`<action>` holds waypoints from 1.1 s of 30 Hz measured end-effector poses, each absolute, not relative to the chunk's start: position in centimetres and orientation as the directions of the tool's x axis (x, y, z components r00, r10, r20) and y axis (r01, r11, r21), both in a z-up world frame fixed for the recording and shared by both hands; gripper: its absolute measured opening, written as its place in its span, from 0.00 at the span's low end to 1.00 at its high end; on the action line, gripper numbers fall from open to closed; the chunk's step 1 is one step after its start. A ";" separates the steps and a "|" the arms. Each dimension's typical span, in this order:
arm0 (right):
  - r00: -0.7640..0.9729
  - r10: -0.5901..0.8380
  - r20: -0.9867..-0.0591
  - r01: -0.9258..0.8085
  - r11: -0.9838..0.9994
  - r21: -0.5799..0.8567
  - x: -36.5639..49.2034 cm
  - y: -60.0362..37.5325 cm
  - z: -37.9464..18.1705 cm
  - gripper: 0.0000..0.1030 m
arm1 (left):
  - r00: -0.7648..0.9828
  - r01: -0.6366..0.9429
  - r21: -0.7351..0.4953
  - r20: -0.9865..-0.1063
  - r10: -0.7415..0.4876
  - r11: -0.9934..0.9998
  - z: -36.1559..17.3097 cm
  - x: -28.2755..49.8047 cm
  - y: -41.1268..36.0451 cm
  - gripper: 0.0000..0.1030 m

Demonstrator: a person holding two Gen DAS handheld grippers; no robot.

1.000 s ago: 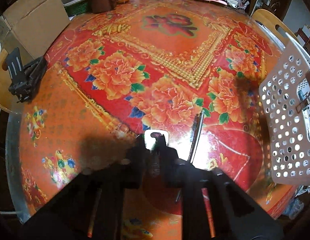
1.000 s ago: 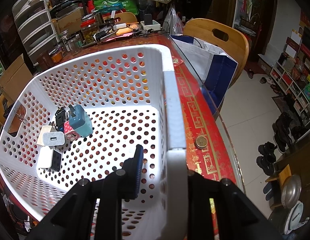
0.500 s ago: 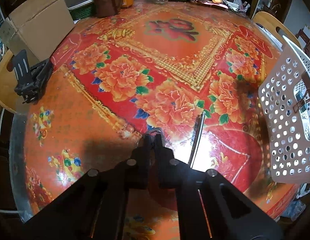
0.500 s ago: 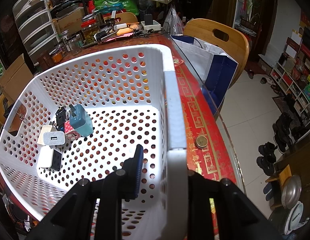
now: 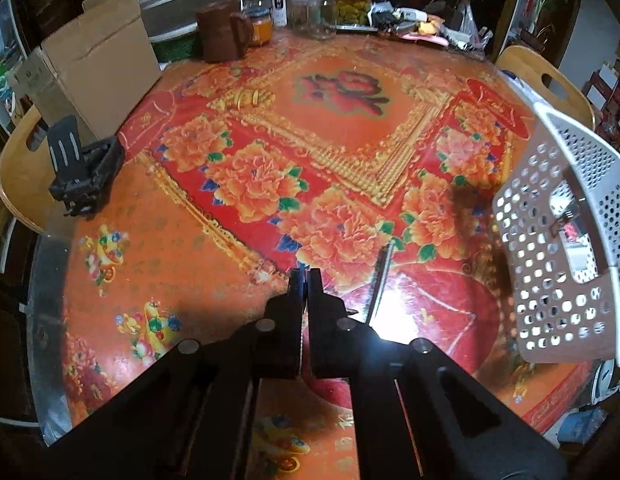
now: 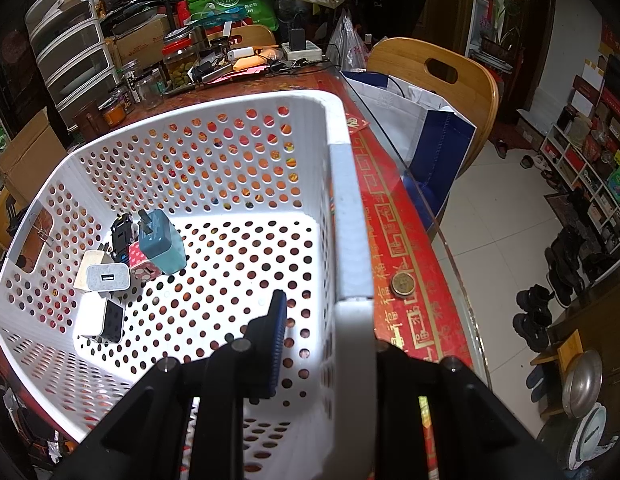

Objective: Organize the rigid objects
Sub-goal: 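Lower the key into the basket and open the left gripper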

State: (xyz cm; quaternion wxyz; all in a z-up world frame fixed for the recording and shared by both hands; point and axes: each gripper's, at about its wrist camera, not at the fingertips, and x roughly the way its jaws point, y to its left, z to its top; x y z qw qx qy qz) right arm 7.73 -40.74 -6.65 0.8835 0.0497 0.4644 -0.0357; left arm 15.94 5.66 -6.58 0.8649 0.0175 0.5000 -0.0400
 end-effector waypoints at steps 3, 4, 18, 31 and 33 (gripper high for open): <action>0.566 -0.017 -0.824 0.109 0.993 0.055 7.7 -40.7 -6.7 0.21 | 0.519 0.096 -0.009 -0.853 -0.057 0.995 -5.1 15.4 5.4 0.02; 0.566 -0.017 -0.824 0.110 0.992 0.055 7.7 -40.8 -6.7 0.21 | 0.527 0.097 -0.010 -0.848 -0.059 0.995 -4.6 15.2 5.2 0.02; 0.567 -0.017 -0.824 0.109 0.993 0.054 7.7 -40.7 -6.6 0.21 | 0.631 0.154 0.021 -0.771 -0.082 0.988 4.1 13.4 1.8 0.02; 0.566 -0.017 -0.824 0.109 0.993 0.054 7.8 -40.7 -6.6 0.22 | 0.674 0.326 0.037 -0.709 -0.204 0.945 11.2 11.4 -8.2 0.02; 0.566 -0.018 -0.824 0.110 0.993 0.054 7.8 -40.7 -6.6 0.22 | 0.661 0.357 0.042 -0.717 -0.220 0.933 11.1 11.4 -10.4 0.02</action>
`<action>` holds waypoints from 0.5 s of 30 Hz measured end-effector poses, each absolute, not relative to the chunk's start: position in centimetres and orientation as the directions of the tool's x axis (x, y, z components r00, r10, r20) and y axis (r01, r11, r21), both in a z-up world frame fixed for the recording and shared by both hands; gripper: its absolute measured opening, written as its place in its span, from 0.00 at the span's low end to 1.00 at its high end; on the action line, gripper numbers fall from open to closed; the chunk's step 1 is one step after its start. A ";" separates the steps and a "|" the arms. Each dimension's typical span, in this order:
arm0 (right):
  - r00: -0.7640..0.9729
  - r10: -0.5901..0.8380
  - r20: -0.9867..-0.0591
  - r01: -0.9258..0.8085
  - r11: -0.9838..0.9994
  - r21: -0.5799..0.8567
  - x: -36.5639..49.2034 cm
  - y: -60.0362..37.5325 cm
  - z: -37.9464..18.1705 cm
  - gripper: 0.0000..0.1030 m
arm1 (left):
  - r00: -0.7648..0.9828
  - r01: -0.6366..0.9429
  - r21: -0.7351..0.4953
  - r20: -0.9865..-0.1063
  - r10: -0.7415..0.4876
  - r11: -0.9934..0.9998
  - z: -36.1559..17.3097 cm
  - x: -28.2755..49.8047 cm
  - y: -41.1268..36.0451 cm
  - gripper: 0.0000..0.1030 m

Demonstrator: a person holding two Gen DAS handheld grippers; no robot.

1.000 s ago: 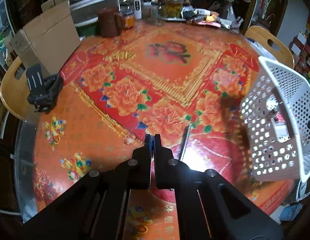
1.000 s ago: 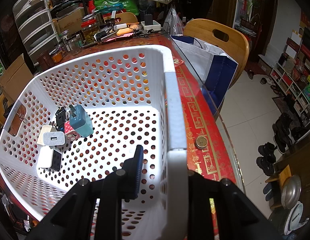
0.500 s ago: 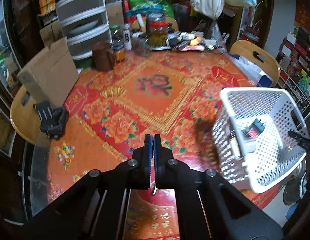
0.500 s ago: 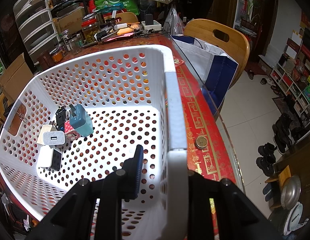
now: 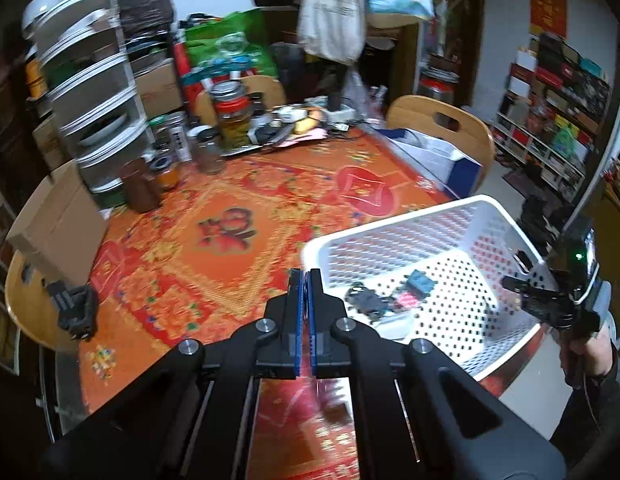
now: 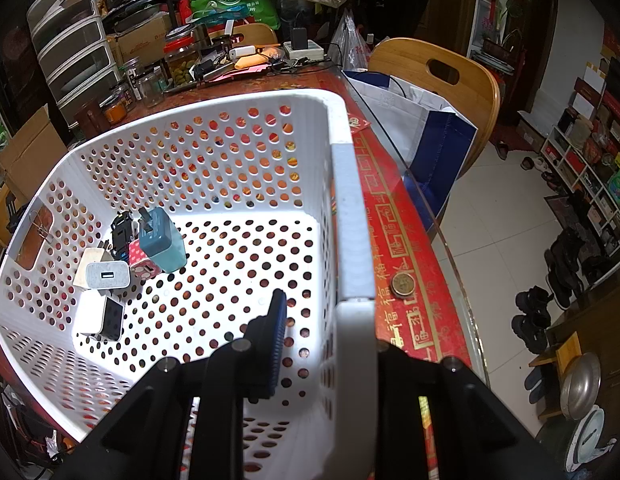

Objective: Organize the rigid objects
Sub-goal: 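Lower the key into the basket and open the left gripper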

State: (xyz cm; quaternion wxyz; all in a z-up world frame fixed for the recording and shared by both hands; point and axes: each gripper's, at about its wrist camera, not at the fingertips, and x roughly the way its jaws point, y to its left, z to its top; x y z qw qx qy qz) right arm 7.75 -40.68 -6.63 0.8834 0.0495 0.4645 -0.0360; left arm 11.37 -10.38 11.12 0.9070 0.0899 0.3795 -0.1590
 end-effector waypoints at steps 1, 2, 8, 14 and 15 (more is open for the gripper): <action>0.566 -0.017 -0.824 0.109 0.993 0.054 7.8 -40.7 -6.6 0.22 | 0.653 0.372 0.046 -0.723 -0.225 0.927 10.9 11.4 -11.5 0.02; 0.566 -0.018 -0.824 0.109 0.993 0.054 7.7 -40.7 -6.6 0.22 | 0.641 0.387 0.048 -0.732 -0.231 0.921 10.5 11.6 -12.7 0.02; 0.560 -0.019 -0.828 0.107 0.993 0.050 7.6 -40.5 -6.8 0.22 | 0.547 0.443 0.082 -0.814 -0.196 0.893 5.5 13.3 -18.9 0.02; 0.560 -0.019 -0.828 0.106 0.993 0.049 7.6 -40.5 -6.8 0.22 | 0.456 0.460 0.111 -0.881 -0.127 0.881 -0.4 15.3 -22.1 0.02; 0.560 -0.018 -0.828 0.106 0.993 0.050 7.6 -40.5 -6.8 0.22 | 0.447 0.460 0.113 -0.887 -0.120 0.881 -1.1 15.6 -22.1 0.02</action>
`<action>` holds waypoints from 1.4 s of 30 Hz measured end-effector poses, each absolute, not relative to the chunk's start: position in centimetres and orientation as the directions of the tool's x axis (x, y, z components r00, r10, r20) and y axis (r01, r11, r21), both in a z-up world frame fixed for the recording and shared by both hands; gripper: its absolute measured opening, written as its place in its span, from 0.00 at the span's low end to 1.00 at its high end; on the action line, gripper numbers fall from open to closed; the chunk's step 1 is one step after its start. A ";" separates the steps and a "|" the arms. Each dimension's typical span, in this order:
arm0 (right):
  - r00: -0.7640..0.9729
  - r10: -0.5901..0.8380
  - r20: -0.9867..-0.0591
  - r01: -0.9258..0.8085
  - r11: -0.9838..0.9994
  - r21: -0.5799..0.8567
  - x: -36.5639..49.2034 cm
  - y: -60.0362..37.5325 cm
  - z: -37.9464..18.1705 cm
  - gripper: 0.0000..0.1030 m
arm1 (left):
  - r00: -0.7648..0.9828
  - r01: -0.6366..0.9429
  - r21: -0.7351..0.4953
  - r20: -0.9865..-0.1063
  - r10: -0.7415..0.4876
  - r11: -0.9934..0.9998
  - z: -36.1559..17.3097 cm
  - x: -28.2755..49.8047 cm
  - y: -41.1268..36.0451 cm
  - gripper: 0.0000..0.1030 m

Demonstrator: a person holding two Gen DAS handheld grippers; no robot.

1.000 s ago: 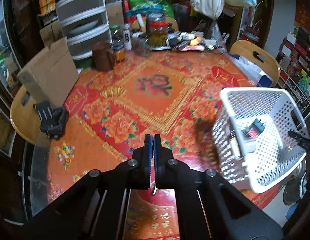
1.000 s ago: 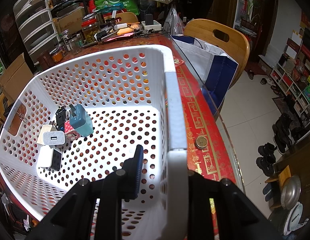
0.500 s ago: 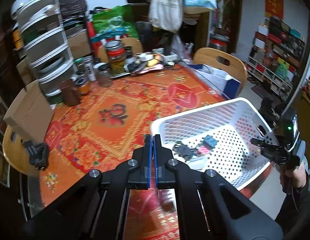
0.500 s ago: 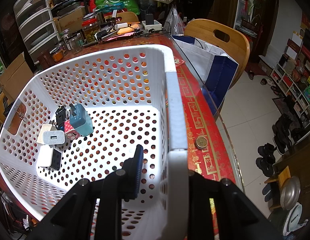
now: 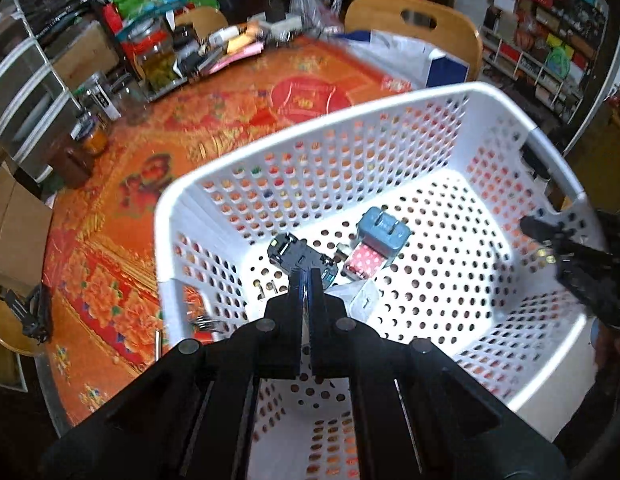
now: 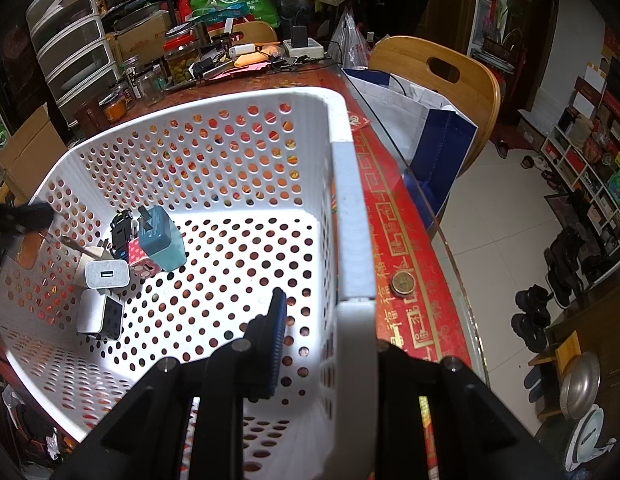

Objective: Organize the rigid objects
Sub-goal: 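Lower the key into the basket and open the left gripper, then grasp the thin metal rod with the left gripper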

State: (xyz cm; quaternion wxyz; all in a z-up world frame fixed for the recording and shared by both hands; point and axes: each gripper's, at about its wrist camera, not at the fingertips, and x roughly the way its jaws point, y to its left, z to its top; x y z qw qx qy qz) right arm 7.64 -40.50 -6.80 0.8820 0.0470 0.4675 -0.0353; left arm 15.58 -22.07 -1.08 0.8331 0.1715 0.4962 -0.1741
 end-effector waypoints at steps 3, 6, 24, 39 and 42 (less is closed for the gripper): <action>0.560 -0.019 -0.828 0.106 0.993 0.049 7.6 -40.5 -6.8 0.22 | 0.411 0.473 0.110 -0.905 -0.108 0.874 -3.0 15.9 -22.2 0.02; 0.559 -0.019 -0.829 0.106 0.993 0.049 7.6 -40.5 -6.8 0.22 | 0.371 0.493 0.074 -0.919 -0.132 0.867 -4.1 16.1 -22.1 0.03; 0.561 -0.018 -0.828 0.106 0.993 0.050 7.8 -40.4 -6.7 0.22 | 0.636 0.247 0.117 -0.768 -0.070 0.962 0.8 12.4 -1.8 1.00; 0.552 -0.019 -0.834 0.102 0.994 0.045 7.9 -40.6 -6.8 0.22 | 0.419 0.198 0.032 -0.906 -0.055 0.980 -13.5 16.4 0.3 0.65; 0.552 -0.019 -0.833 0.102 0.994 0.045 7.9 -40.6 -6.7 0.22 | 0.417 0.179 -0.033 -0.902 -0.106 0.983 -13.0 16.3 0.7 0.34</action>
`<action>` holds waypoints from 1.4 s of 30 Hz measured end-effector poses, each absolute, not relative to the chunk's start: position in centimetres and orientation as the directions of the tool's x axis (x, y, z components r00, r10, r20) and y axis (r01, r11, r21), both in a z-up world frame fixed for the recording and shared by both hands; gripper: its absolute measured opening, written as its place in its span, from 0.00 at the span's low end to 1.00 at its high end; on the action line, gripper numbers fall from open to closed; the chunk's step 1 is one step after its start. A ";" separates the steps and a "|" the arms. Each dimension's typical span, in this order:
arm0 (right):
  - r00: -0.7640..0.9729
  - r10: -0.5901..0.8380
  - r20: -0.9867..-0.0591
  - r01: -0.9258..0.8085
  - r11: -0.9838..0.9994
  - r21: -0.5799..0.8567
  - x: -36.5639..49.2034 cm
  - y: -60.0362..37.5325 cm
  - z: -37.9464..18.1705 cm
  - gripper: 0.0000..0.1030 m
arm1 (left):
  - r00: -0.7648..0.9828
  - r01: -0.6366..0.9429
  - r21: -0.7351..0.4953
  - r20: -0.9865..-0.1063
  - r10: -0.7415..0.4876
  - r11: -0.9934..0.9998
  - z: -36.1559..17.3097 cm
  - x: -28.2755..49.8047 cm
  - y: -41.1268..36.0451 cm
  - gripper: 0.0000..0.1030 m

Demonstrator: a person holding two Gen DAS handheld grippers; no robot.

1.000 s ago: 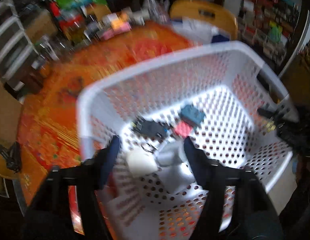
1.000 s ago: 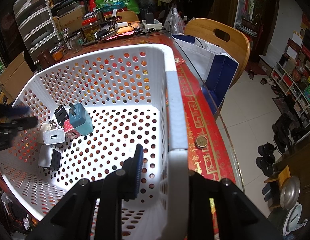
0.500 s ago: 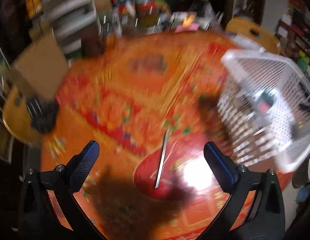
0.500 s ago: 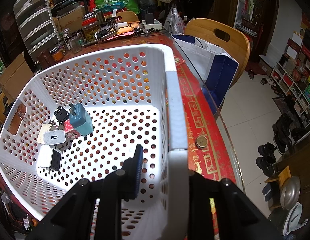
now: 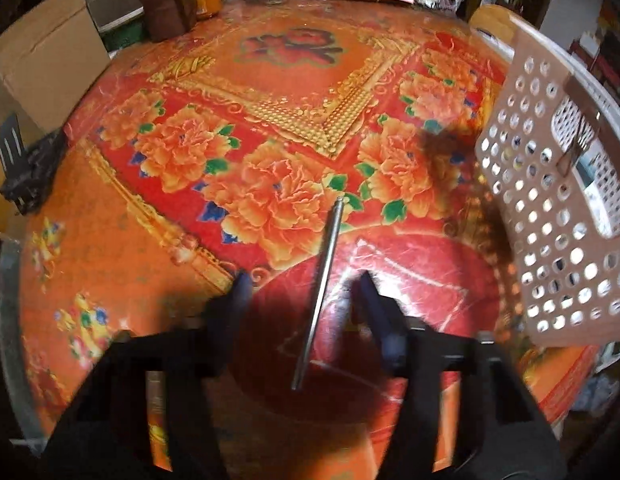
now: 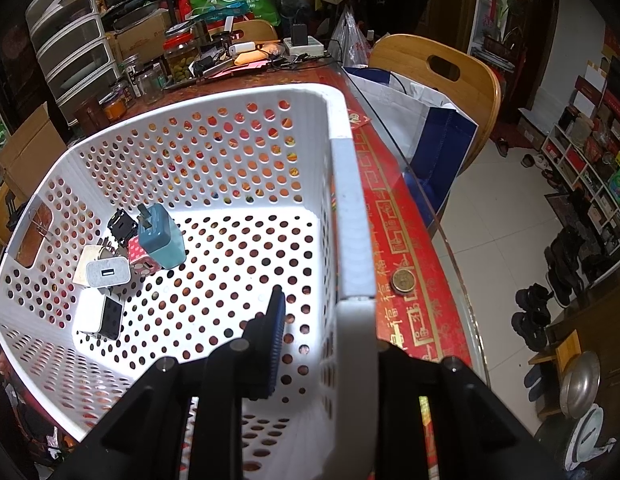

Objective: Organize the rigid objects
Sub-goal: 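Grasp the thin metal rod with the left gripper, then lower the metal rod into the basket and open the left gripper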

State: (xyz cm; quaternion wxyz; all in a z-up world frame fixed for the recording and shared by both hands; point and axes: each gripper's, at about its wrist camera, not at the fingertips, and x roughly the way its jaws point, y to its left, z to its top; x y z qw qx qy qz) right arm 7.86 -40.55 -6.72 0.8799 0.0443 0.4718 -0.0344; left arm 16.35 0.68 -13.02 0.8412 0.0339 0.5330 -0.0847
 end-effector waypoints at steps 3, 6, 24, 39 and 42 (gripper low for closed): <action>0.554 -0.019 -0.832 0.102 0.994 0.045 7.9 -40.5 -6.7 0.22 | 0.426 0.180 -0.030 -0.899 -0.105 0.983 -12.4 16.1 0.5 0.09; 0.554 -0.019 -0.832 0.102 0.994 0.045 7.9 -40.5 -6.6 0.22 | 0.439 0.185 0.006 -0.895 -0.077 0.983 -12.3 15.8 -0.2 0.05; 0.559 -0.016 -0.829 0.102 0.994 0.049 8.0 -40.5 -6.5 0.22 | 0.558 0.122 0.153 -0.828 0.059 0.981 -10.0 13.3 -0.2 0.05; 0.556 -0.022 -0.831 0.098 0.994 0.039 8.1 -40.4 -6.5 0.23 | 0.720 0.160 0.150 -0.694 -0.011 0.976 3.7 11.6 -4.1 0.05; 0.556 -0.022 -0.831 0.097 0.995 0.039 8.1 -40.3 -6.5 0.23 | 0.748 0.205 0.162 -0.662 -0.048 0.965 6.8 10.8 -6.9 0.05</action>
